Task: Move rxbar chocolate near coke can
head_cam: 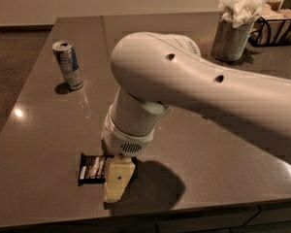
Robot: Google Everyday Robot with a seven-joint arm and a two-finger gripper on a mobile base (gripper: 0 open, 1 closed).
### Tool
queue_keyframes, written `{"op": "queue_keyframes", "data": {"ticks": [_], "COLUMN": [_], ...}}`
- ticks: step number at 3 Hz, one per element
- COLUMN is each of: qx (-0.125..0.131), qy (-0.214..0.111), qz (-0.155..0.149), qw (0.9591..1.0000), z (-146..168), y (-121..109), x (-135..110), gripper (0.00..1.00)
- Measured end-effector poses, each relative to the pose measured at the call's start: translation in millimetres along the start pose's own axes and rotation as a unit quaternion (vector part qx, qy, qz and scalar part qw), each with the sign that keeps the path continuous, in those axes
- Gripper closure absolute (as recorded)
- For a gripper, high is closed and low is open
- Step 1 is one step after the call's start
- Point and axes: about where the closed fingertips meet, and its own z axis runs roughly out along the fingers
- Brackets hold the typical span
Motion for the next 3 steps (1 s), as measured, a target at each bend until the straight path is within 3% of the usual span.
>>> {"op": "queue_keyframes", "data": {"ticks": [2, 3], "qx": [0.000, 0.000], "qy": [0.000, 0.000], "qz": [0.000, 0.001], "qw": [1.0000, 1.0000], "z": [-14.2, -15.9], "y": [-0.3, -0.4], "x": [-5.5, -6.1], "gripper": [0.87, 1.00]}}
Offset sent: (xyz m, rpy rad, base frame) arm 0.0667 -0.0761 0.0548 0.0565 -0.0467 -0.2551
